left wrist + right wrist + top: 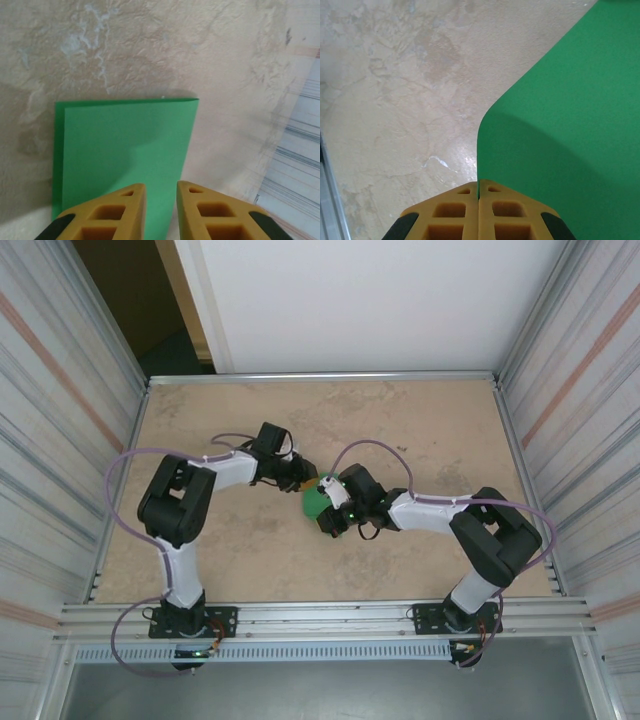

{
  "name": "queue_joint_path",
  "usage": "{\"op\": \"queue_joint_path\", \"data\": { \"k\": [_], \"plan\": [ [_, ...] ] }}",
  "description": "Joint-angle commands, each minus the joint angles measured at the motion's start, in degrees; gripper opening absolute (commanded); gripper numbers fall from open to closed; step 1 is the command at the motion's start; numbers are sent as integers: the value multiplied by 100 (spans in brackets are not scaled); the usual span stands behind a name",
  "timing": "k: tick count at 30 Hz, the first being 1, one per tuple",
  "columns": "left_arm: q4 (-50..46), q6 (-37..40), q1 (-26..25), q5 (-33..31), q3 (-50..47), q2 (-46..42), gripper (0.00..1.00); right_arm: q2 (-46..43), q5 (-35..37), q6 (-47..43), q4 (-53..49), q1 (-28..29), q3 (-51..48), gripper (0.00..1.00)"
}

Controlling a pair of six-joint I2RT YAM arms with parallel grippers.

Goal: Fold a paper plane with a square sheet of paper (pick it up from the middle)
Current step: Third fold the triangle at the center of the table.

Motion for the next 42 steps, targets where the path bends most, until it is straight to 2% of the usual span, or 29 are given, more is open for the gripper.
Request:
{"op": "queue_joint_path", "data": {
  "k": [1,13,22,42],
  "plan": [
    [-517,345,-31,-83,307,158,23,-106,-235,261,130,-57,-99,0],
    [-1240,707,-39,-358,586,641,18,48,-103,570,-27,-442,51,1],
    [-1268,801,-48,-312,579,716,18,460,128,598,-604,-670,449,1],
    [-1285,859,-77,-242,613,702,18,751,331,624,-904,-703,685,1]
  ]
}}
